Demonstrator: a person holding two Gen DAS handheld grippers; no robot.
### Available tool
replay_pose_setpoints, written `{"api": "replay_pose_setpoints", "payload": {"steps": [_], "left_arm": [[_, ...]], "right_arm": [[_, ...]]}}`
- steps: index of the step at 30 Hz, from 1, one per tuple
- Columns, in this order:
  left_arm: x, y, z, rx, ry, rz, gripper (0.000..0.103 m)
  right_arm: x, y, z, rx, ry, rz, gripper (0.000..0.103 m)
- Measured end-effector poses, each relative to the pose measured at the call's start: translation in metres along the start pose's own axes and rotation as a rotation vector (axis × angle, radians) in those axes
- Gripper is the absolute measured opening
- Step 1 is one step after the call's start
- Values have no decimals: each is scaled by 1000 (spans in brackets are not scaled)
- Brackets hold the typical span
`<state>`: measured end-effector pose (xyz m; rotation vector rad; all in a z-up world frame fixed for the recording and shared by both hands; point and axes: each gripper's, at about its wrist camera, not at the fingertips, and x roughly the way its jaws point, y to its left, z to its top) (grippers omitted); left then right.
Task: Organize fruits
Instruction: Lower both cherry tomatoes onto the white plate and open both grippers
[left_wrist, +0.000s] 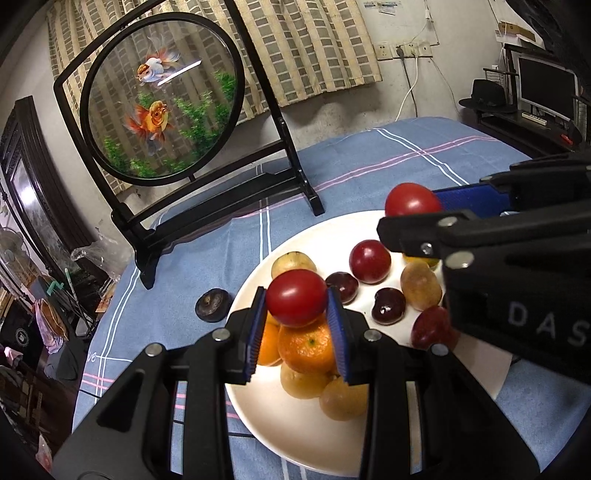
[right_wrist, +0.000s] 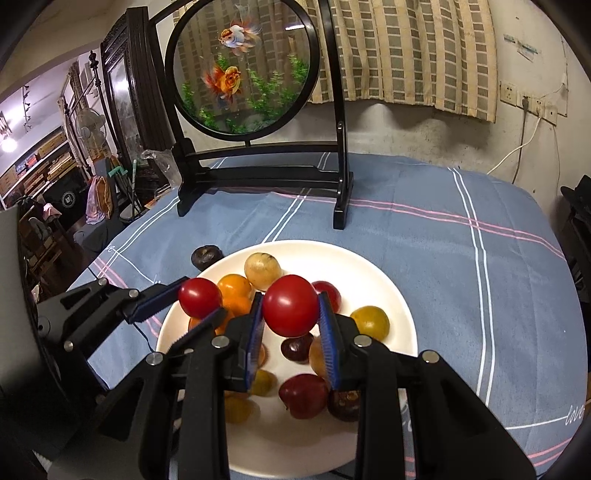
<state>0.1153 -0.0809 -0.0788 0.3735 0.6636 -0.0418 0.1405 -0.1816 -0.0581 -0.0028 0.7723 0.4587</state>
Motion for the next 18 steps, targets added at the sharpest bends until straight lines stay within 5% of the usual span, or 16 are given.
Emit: {"api": "replay_pose_setpoints", "payload": {"steps": [18], "left_arm": [[14, 1, 2, -6, -4, 3, 34]], "right_arm": [[31, -3, 8, -31, 55, -42, 29]]}}
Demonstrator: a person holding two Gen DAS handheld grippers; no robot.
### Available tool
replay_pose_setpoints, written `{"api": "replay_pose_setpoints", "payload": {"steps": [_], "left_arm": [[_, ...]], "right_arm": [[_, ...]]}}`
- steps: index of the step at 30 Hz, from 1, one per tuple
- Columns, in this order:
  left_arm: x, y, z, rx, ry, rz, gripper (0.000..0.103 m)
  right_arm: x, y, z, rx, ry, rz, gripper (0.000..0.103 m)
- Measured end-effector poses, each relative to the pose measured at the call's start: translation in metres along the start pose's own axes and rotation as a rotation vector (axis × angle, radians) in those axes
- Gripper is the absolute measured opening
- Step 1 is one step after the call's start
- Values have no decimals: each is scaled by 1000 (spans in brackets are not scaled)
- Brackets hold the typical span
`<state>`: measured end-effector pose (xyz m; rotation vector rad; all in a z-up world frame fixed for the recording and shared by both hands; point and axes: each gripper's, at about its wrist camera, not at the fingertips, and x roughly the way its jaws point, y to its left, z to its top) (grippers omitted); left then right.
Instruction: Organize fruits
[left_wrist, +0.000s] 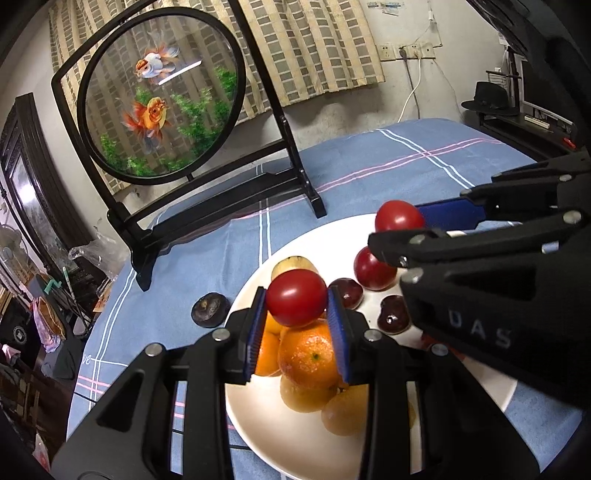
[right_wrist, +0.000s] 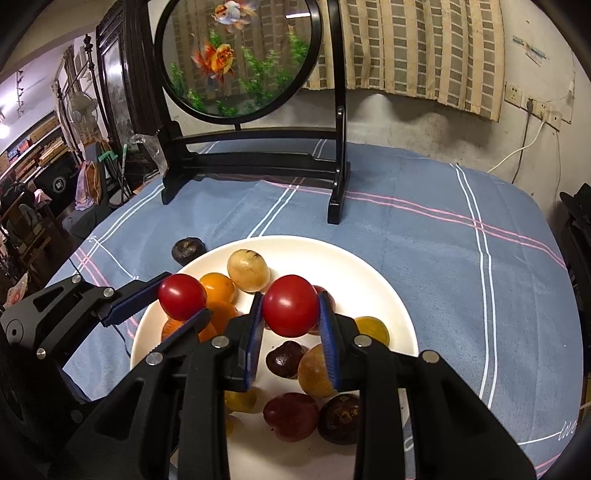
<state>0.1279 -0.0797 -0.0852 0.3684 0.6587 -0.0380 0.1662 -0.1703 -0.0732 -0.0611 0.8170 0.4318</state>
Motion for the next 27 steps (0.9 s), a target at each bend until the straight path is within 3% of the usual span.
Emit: {"api": "replay_pose_setpoints", "payload": {"steps": [1, 3, 5, 6, 16, 18, 24, 27], "left_arm": [[1, -1, 0, 11, -4, 8, 35], [-1, -2, 0, 17, -25, 39, 75], [-5, 1, 0, 10, -46, 44, 77], [-5, 1, 1, 9, -44, 42, 77], [-15, 2, -5, -7, -48, 41, 77], [-25, 6, -8, -26, -58, 43, 80], [-80, 14, -25, -48, -170, 75, 101], [-110, 14, -32, -64, -230, 76, 101]], "right_arm": [[4, 1, 0, -12, 17, -5, 31], [9, 3, 0, -32, 43, -50, 34], [6, 3, 0, -46, 29, -58, 44], [3, 1, -1, -41, 15, -61, 65], [-19, -10, -7, -20, -37, -67, 67], [-27, -13, -12, -7, -41, -71, 67], [-77, -24, -49, 82, -105, -10, 69], [-98, -25, -74, 105, -125, 18, 71]]}}
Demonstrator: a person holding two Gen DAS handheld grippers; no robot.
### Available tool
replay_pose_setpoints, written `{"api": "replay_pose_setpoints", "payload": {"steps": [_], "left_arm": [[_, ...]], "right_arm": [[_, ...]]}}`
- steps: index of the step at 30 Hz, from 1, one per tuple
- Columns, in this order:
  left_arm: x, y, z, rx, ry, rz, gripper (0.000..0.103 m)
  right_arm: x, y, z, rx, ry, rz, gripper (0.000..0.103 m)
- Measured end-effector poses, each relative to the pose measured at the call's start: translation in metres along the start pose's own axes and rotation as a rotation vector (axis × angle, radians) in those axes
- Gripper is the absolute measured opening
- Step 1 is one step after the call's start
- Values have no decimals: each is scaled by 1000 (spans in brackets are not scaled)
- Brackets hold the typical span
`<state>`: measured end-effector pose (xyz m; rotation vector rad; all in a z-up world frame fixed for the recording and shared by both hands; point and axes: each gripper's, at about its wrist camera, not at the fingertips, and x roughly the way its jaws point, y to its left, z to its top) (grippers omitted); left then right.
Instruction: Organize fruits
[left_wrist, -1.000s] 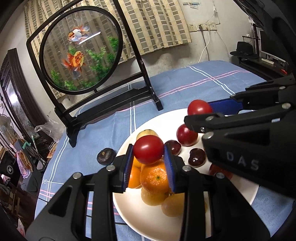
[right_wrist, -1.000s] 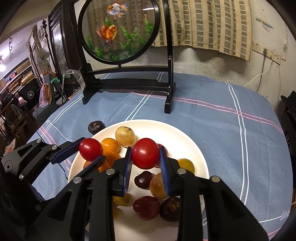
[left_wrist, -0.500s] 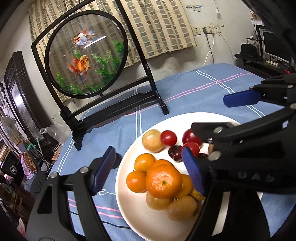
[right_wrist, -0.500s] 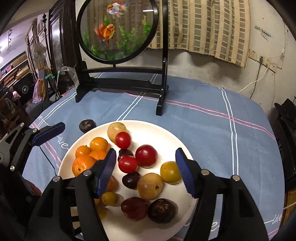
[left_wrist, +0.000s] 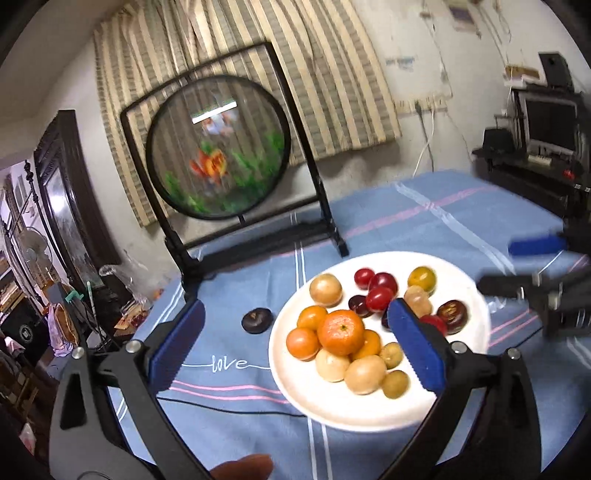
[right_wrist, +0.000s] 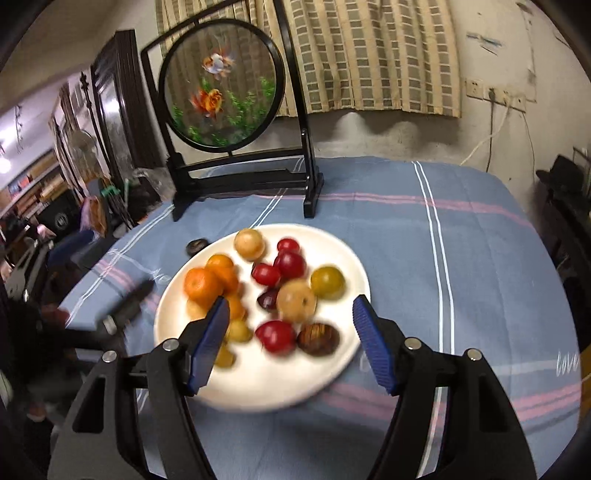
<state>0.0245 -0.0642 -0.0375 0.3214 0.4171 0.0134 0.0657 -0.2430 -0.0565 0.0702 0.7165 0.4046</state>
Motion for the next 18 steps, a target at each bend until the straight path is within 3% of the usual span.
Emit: {"api": "replay_pose_setpoints", "payload": {"steps": [7, 10, 18], "left_arm": [[-57, 6, 5, -112, -67, -60, 101], [-76, 1, 8, -96, -95, -37, 101], [-105, -6, 14, -79, -114, -72, 101]], "right_arm": [[-41, -3, -57, 50, 5, 12, 76], [-54, 1, -71, 35, 6, 10, 76], [-75, 12, -86, -8, 2, -1, 77]]}}
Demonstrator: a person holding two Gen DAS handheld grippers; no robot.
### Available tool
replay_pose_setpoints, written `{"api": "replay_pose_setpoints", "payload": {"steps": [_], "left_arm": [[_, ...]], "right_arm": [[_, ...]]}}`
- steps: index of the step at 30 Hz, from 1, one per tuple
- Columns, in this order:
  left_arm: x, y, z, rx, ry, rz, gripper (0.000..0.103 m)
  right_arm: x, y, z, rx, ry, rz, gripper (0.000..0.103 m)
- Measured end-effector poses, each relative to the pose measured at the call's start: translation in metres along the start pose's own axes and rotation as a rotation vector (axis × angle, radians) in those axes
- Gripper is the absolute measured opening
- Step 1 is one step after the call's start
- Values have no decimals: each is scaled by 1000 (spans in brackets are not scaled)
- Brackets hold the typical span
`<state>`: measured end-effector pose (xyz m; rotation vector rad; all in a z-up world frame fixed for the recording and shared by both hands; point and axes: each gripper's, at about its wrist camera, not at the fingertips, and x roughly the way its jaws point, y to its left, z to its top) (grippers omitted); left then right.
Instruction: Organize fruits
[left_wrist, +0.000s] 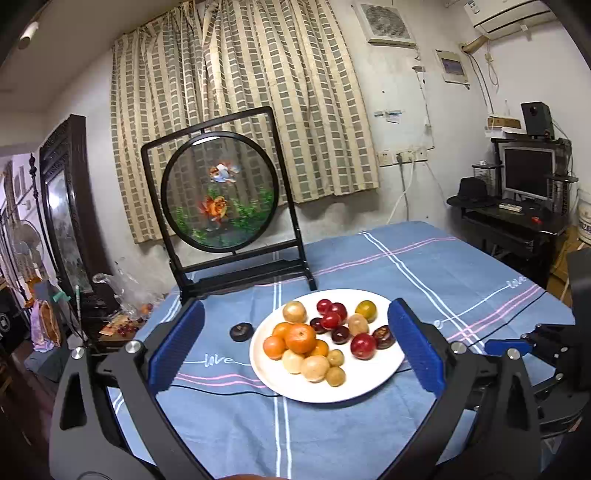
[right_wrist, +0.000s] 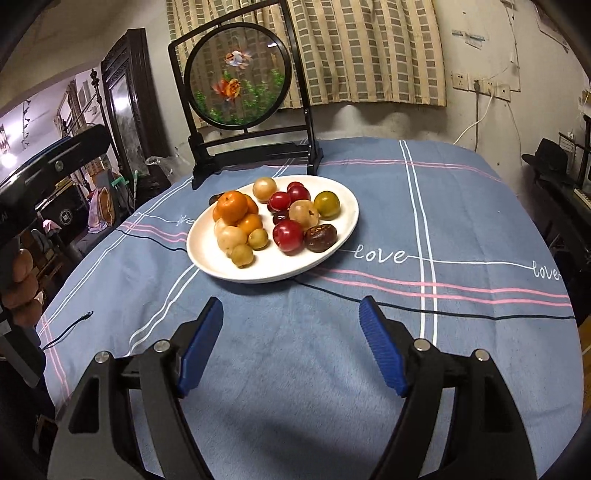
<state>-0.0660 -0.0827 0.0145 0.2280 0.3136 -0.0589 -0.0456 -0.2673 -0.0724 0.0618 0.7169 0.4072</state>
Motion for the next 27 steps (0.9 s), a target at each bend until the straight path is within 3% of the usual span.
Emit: {"api": "replay_pose_setpoints", "payload": {"steps": [8, 18, 24, 27], "left_arm": [[-1, -4, -10, 10, 4, 39, 101], [20, 11, -17, -59, 93, 48, 101], [23, 14, -17, -69, 118, -19, 101], [23, 14, -18, -66, 120, -16, 101]], "right_arm": [[0, 8, -6, -26, 2, 0, 83], [10, 6, -10, -34, 31, -10, 83], [10, 7, -9, -42, 33, -12, 83], [4, 6, -7, -50, 16, -30, 83]]}}
